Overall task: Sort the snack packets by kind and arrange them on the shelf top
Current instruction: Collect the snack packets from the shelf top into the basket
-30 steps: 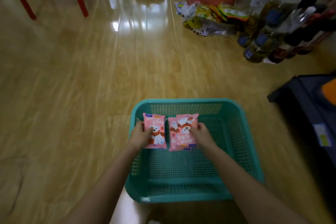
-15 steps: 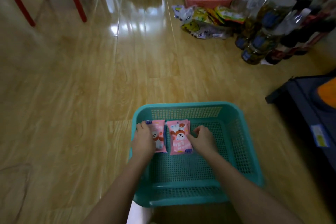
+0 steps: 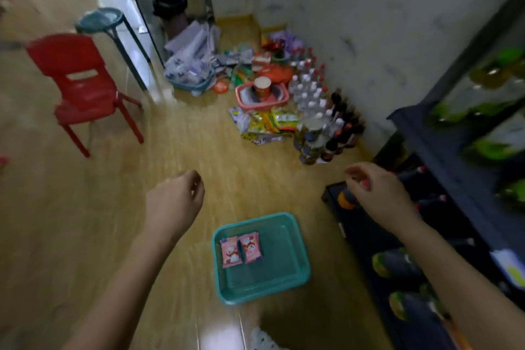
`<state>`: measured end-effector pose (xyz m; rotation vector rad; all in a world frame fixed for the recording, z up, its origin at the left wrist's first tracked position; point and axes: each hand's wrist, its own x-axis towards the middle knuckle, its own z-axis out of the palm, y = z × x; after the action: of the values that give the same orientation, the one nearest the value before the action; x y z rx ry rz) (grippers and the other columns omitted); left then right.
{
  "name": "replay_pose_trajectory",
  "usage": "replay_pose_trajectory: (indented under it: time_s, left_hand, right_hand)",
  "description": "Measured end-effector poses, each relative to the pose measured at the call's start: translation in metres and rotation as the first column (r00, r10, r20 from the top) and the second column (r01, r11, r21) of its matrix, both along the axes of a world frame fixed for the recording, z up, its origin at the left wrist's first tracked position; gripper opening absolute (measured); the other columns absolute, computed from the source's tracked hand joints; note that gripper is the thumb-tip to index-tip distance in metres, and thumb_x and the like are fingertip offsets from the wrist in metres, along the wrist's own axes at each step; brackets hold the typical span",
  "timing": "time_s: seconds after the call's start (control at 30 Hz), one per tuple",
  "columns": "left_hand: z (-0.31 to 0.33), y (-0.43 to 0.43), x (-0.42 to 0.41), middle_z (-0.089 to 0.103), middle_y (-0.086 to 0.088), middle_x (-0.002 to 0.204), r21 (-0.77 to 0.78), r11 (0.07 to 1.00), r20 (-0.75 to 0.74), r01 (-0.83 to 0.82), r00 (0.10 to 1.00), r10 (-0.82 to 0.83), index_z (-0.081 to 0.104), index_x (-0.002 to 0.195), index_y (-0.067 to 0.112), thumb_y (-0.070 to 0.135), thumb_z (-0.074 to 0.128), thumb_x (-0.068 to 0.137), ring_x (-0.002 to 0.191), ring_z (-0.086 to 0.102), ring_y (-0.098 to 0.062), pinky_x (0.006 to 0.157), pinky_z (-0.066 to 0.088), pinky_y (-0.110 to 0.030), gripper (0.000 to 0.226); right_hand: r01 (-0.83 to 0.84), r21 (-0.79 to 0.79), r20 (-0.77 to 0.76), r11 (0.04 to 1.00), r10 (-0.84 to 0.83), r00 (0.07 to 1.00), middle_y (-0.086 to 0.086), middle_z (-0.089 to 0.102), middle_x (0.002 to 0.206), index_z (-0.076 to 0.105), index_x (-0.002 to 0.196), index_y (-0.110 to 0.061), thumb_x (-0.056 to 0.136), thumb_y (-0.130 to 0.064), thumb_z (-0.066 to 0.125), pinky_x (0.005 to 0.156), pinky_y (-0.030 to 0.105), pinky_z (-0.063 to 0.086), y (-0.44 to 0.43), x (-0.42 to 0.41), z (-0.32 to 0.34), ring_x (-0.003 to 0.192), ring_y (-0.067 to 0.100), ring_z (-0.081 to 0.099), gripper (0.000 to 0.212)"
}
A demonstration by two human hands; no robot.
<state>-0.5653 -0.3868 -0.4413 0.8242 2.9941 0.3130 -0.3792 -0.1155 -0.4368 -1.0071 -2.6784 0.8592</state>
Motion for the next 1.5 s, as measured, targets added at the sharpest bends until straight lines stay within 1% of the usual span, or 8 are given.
replay_pose_trajectory:
  time_s: [0.2, 0.37, 0.6, 0.77, 0.93, 1.1, 1.23, 1.5]
  left_hand:
    - [0.216, 0.018, 0.044, 0.07, -0.002, 0.092, 0.122, 0.98, -0.099, 0.16, 0.984, -0.148, 0.065, 0.099, 0.019, 0.036, 0.049, 0.092, 0.085, 0.065, -0.03, 0.066, 0.051, -0.036, 0.024]
    - [0.299, 0.029, 0.088, 0.069, -0.006, 0.083, 0.205, 0.926, -0.226, 0.319, 0.935, -0.272, 0.066, 0.093, 0.018, 0.033, 0.054, 0.09, 0.074, 0.065, -0.033, 0.058, 0.048, -0.035, 0.019]
    - [0.334, 0.062, 0.162, 0.068, -0.011, 0.081, 0.306, 0.742, -0.31, 0.597, 0.799, -0.515, 0.065, 0.086, 0.014, 0.034, 0.055, 0.09, 0.075, 0.064, -0.035, 0.057, 0.045, -0.036, 0.023]
    - [0.359, 0.112, 0.236, 0.067, -0.014, 0.076, 0.351, 0.506, -0.368, 0.788, 0.613, -0.699, 0.065, 0.082, 0.012, 0.029, 0.058, 0.088, 0.075, 0.063, -0.038, 0.056, 0.033, -0.03, 0.019]
    - [0.375, 0.147, 0.334, 0.068, -0.008, 0.084, 0.381, 0.224, -0.379, 0.897, 0.372, -0.847, 0.067, 0.09, 0.012, 0.025, 0.059, 0.089, 0.078, 0.063, -0.032, 0.06, 0.044, -0.036, 0.015]
    - [0.382, 0.173, 0.426, 0.066, -0.003, 0.079, 0.378, 0.001, -0.414, 0.926, 0.17, -0.894, 0.067, 0.089, 0.013, 0.025, 0.059, 0.089, 0.077, 0.063, -0.027, 0.06, 0.047, -0.034, 0.015]
    - [0.388, 0.201, 0.492, 0.066, 0.0, 0.081, 0.387, -0.079, -0.442, 0.919, 0.11, -0.89, 0.067, 0.092, 0.016, 0.029, 0.057, 0.089, 0.079, 0.063, -0.024, 0.063, 0.047, -0.033, 0.017]
    - [0.417, 0.272, 0.594, 0.065, 0.0, 0.086, 0.479, -0.044, -0.441, 0.877, 0.197, -0.875, 0.064, 0.089, 0.019, 0.03, 0.056, 0.09, 0.087, 0.06, -0.026, 0.069, 0.045, -0.036, 0.015]
  right_hand:
    - [0.133, 0.114, -0.141, 0.985, -0.116, 0.983, 0.002, 0.064, 0.109, 0.062, 0.107, -0.018, 0.091, -0.019, 0.054, 0.083, 0.038, 0.05, 0.005, 0.09, 0.221, 0.101, 0.021, 0.059, 0.018]
    - [0.274, 0.23, -0.185, 0.934, -0.234, 0.954, -0.004, 0.06, 0.111, 0.061, 0.11, -0.022, 0.092, -0.025, 0.051, 0.08, 0.037, 0.049, -0.017, 0.175, 0.31, 0.1, 0.018, 0.056, 0.02]
    - [0.56, 0.27, -0.228, 0.783, -0.513, 0.827, -0.007, 0.056, 0.114, 0.059, 0.111, -0.026, 0.091, -0.03, 0.052, 0.078, 0.038, 0.049, -0.084, 0.296, 0.335, 0.105, 0.017, 0.054, 0.022]
    - [0.78, 0.313, -0.281, 0.542, -0.732, 0.621, -0.01, 0.058, 0.113, 0.061, 0.11, -0.028, 0.089, -0.03, 0.055, 0.075, 0.032, 0.045, -0.14, 0.385, 0.35, 0.096, 0.014, 0.056, 0.021]
    - [0.91, 0.325, -0.317, 0.259, -0.876, 0.363, -0.005, 0.062, 0.112, 0.063, 0.108, -0.024, 0.088, -0.027, 0.058, 0.08, 0.036, 0.047, -0.2, 0.478, 0.362, 0.101, 0.021, 0.059, 0.021]
    - [0.947, 0.312, -0.335, 0.079, -0.924, 0.187, -0.005, 0.062, 0.109, 0.063, 0.108, -0.024, 0.089, -0.028, 0.056, 0.071, 0.034, 0.046, -0.229, 0.548, 0.364, 0.101, 0.02, 0.059, 0.021]
    - [0.943, 0.331, -0.377, 0.025, -0.913, 0.156, -0.005, 0.064, 0.102, 0.065, 0.102, -0.023, 0.086, -0.023, 0.061, 0.074, 0.034, 0.046, -0.216, 0.597, 0.372, 0.1, 0.019, 0.061, 0.017]
    - [0.925, 0.368, -0.428, 0.099, -0.865, 0.263, -0.005, 0.066, 0.106, 0.065, 0.101, -0.025, 0.085, -0.027, 0.06, 0.086, 0.043, 0.05, -0.116, 0.689, 0.414, 0.1, 0.02, 0.062, 0.017]
